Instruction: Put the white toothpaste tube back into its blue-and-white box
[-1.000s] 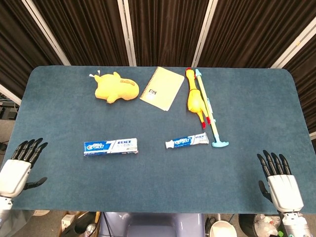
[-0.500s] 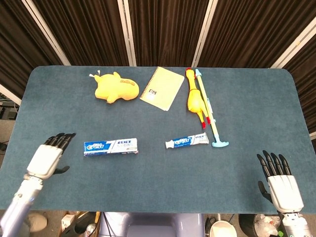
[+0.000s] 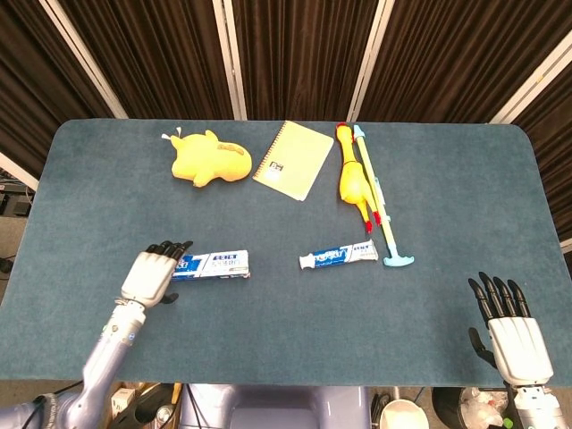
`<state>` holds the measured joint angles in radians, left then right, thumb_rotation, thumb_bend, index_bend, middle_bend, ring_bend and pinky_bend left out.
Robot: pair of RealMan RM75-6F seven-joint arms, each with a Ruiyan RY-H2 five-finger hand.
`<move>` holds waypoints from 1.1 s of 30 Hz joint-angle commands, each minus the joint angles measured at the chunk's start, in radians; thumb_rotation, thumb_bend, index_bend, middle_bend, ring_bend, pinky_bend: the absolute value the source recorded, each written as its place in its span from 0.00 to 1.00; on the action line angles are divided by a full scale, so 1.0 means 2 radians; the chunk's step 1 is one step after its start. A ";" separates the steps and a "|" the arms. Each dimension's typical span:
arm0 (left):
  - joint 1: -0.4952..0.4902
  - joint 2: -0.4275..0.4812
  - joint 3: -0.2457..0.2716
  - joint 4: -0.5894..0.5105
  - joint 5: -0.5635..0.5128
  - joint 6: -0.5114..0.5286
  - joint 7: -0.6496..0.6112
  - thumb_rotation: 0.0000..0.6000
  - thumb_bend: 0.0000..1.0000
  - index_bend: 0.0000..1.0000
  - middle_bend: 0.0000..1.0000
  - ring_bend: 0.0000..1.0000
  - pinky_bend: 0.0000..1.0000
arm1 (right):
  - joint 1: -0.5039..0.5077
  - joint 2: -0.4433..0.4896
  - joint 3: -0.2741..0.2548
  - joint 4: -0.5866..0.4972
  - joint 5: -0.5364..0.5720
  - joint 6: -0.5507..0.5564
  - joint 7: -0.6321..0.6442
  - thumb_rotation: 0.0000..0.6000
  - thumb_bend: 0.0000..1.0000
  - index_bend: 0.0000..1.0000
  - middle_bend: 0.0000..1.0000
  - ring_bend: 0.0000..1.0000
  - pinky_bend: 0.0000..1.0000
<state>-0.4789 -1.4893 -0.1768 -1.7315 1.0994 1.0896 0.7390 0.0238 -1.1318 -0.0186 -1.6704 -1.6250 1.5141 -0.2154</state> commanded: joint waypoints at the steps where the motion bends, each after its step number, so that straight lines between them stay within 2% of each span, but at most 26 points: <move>1: -0.018 -0.028 -0.008 0.012 -0.030 0.003 0.027 1.00 0.20 0.14 0.24 0.21 0.29 | 0.000 0.000 0.000 -0.001 0.001 -0.001 0.002 1.00 0.42 0.00 0.00 0.00 0.00; 12: -0.043 -0.085 -0.008 0.051 -0.076 0.026 0.065 1.00 0.21 0.17 0.28 0.25 0.33 | 0.000 0.002 0.001 -0.003 0.003 -0.001 0.008 1.00 0.42 0.00 0.00 0.00 0.00; 15: -0.045 -0.091 -0.005 0.056 -0.078 0.029 0.066 1.00 0.25 0.21 0.33 0.30 0.38 | 0.000 0.002 0.001 -0.003 0.004 -0.002 0.008 1.00 0.42 0.00 0.00 0.00 0.00; 20: -0.046 -0.099 0.003 0.064 -0.068 0.036 0.060 1.00 0.36 0.31 0.47 0.45 0.51 | 0.000 0.003 0.002 -0.004 0.004 -0.001 0.009 1.00 0.42 0.00 0.00 0.00 0.00; 23: -0.045 -0.097 0.010 0.064 -0.064 0.038 0.053 1.00 0.38 0.34 0.51 0.49 0.55 | -0.001 0.003 0.002 -0.004 0.003 0.000 0.008 1.00 0.42 0.00 0.00 0.00 0.00; 29: -0.042 -0.077 0.019 0.053 -0.047 0.039 0.036 1.00 0.39 0.35 0.52 0.49 0.55 | -0.001 0.003 0.002 -0.005 0.004 -0.001 0.008 1.00 0.42 0.00 0.00 0.00 0.00; 33: -0.040 -0.050 0.025 0.039 -0.017 0.040 0.012 1.00 0.39 0.35 0.52 0.49 0.55 | 0.000 0.002 0.002 -0.005 0.003 -0.001 0.007 1.00 0.42 0.00 0.00 0.00 0.00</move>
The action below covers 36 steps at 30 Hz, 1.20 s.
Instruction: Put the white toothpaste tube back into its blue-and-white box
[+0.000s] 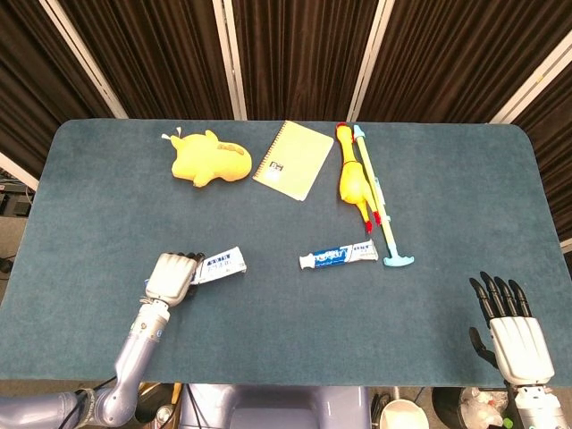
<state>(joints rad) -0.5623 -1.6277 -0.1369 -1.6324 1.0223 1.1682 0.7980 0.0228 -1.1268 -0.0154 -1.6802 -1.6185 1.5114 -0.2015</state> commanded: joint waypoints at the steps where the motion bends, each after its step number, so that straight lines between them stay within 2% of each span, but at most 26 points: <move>1: 0.002 0.026 0.007 -0.012 0.031 0.001 -0.024 1.00 0.39 0.35 0.52 0.49 0.55 | 0.001 -0.001 0.001 0.000 0.000 0.000 -0.001 1.00 0.42 0.00 0.00 0.00 0.00; 6: 0.006 0.066 0.009 -0.022 0.093 0.011 -0.080 1.00 0.39 0.36 0.52 0.49 0.54 | 0.007 -0.002 0.010 0.001 0.006 -0.004 -0.009 1.00 0.42 0.00 0.00 0.00 0.00; 12: 0.016 0.110 0.005 -0.023 0.170 0.037 -0.195 1.00 0.39 0.36 0.52 0.49 0.54 | 0.029 -0.003 0.030 -0.002 0.013 -0.022 -0.038 1.00 0.42 0.00 0.00 0.00 0.00; 18: 0.027 0.138 0.000 -0.035 0.200 0.061 -0.275 1.00 0.39 0.36 0.52 0.49 0.54 | 0.074 -0.008 0.058 -0.017 0.042 -0.080 -0.085 1.00 0.42 0.00 0.01 0.00 0.00; 26: 0.029 0.158 -0.010 -0.060 0.222 0.075 -0.309 1.00 0.39 0.36 0.52 0.49 0.54 | 0.157 -0.027 0.090 -0.044 0.111 -0.200 -0.172 1.00 0.42 0.05 0.08 0.01 0.00; 30: 0.030 0.165 -0.011 -0.067 0.225 0.077 -0.319 1.00 0.39 0.36 0.52 0.49 0.54 | 0.199 -0.058 0.092 -0.041 0.136 -0.253 -0.215 1.00 0.42 0.08 0.10 0.02 0.00; 36: 0.030 0.165 -0.011 -0.063 0.220 0.072 -0.324 1.00 0.39 0.36 0.52 0.49 0.54 | 0.232 -0.110 0.090 -0.010 0.169 -0.287 -0.245 1.00 0.42 0.11 0.11 0.03 0.00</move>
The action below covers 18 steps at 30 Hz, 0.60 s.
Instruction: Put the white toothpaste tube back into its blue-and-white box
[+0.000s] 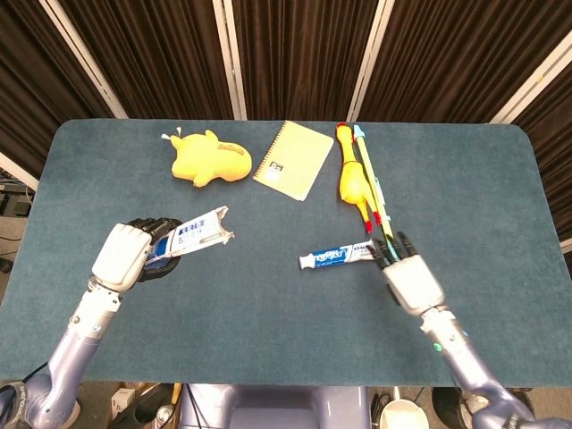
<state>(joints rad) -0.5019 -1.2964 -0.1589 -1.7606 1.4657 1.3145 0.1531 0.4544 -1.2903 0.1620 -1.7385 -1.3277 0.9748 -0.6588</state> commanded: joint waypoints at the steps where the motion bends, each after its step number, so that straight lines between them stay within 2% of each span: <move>1: 0.000 -0.001 -0.001 0.002 -0.002 -0.001 -0.002 1.00 0.39 0.36 0.52 0.49 0.54 | 0.021 -0.036 0.002 0.025 0.029 -0.021 -0.019 1.00 0.42 0.11 0.11 0.03 0.00; 8: 0.000 -0.004 -0.001 0.008 -0.007 -0.004 -0.007 1.00 0.39 0.36 0.52 0.49 0.54 | 0.054 -0.080 0.012 0.067 0.060 -0.035 -0.035 1.00 0.42 0.11 0.11 0.02 0.00; 18: 0.000 -0.007 -0.004 0.017 -0.013 -0.007 -0.011 1.00 0.39 0.36 0.52 0.49 0.54 | 0.100 -0.114 0.022 0.109 0.112 -0.054 -0.070 1.00 0.42 0.12 0.11 0.01 0.00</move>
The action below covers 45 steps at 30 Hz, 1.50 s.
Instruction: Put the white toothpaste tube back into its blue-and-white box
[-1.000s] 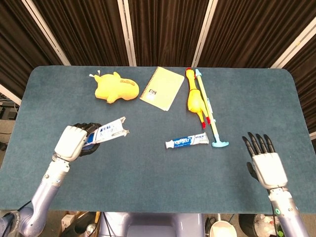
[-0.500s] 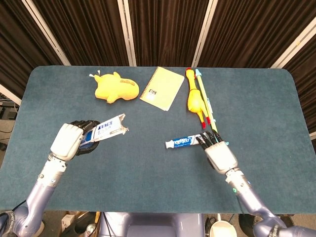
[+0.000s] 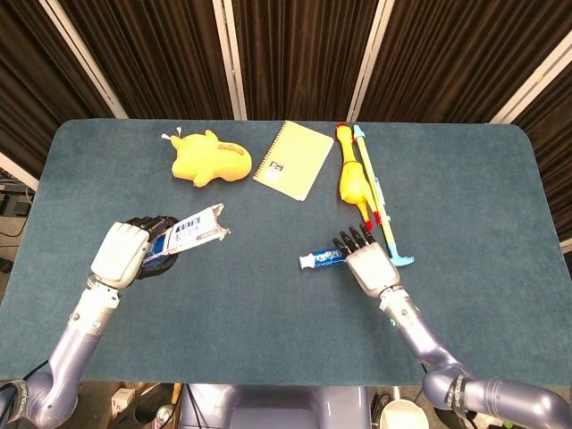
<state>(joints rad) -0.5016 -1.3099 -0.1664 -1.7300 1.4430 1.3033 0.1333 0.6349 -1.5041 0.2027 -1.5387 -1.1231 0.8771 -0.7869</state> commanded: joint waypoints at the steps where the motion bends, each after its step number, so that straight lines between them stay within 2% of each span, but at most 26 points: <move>1: 0.000 -0.001 0.000 0.002 -0.002 -0.002 -0.002 1.00 0.39 0.36 0.52 0.49 0.54 | 0.013 -0.010 0.002 0.013 0.013 -0.007 -0.008 1.00 0.42 0.13 0.11 0.01 0.00; 6: -0.001 -0.002 0.000 0.006 -0.003 -0.004 -0.002 1.00 0.39 0.36 0.52 0.49 0.54 | 0.024 -0.022 -0.003 0.035 0.029 -0.013 -0.010 1.00 0.42 0.14 0.11 0.01 0.00; 9: -0.001 -0.004 0.000 0.007 -0.003 -0.005 -0.002 1.00 0.39 0.36 0.52 0.49 0.54 | 0.030 -0.030 -0.006 0.049 0.037 -0.015 -0.007 1.00 0.42 0.20 0.12 0.03 0.00; 12: -0.001 -0.005 0.000 0.010 -0.003 -0.005 -0.003 1.00 0.39 0.36 0.52 0.49 0.54 | 0.032 -0.035 -0.010 0.059 0.038 -0.013 -0.002 1.00 0.42 0.31 0.21 0.13 0.04; 18: -0.001 -0.006 0.001 0.011 -0.001 -0.005 -0.003 1.00 0.39 0.36 0.52 0.49 0.54 | 0.030 -0.045 -0.020 0.076 0.027 -0.003 0.023 1.00 0.42 0.46 0.37 0.31 0.32; 21: -0.001 -0.007 0.001 0.011 0.000 -0.004 -0.002 1.00 0.39 0.36 0.52 0.49 0.54 | 0.029 -0.049 -0.025 0.083 0.021 0.001 0.031 1.00 0.42 0.61 0.51 0.45 0.51; 24: -0.001 -0.007 0.002 0.011 0.001 -0.005 -0.003 1.00 0.39 0.36 0.52 0.49 0.54 | 0.027 -0.047 -0.029 0.080 0.012 0.007 0.044 1.00 0.43 0.71 0.60 0.54 0.62; 27: -0.001 -0.007 0.002 0.013 0.000 -0.006 -0.004 1.00 0.39 0.36 0.52 0.49 0.54 | 0.026 -0.040 -0.029 0.064 0.000 0.017 0.055 1.00 0.44 0.75 0.63 0.58 0.66; 33: 0.000 -0.009 0.004 0.016 0.004 -0.006 -0.009 1.00 0.39 0.36 0.52 0.49 0.54 | 0.014 -0.001 -0.033 -0.002 -0.029 0.048 0.068 1.00 0.45 0.77 0.64 0.58 0.67; 39: -0.001 -0.018 0.010 0.024 0.018 -0.005 -0.028 1.00 0.39 0.36 0.52 0.49 0.54 | -0.006 0.061 -0.045 -0.068 -0.059 0.082 0.076 1.00 0.45 0.77 0.64 0.58 0.67; 45: -0.016 -0.040 0.011 0.048 0.030 -0.021 -0.069 1.00 0.39 0.36 0.52 0.49 0.54 | -0.012 0.125 -0.041 -0.102 -0.092 0.104 0.081 1.00 0.45 0.77 0.64 0.58 0.67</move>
<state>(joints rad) -0.5199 -1.3704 -0.1446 -1.6547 1.4926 1.2748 0.0240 0.6188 -1.2989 0.1177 -1.7144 -1.2756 1.0624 -0.6330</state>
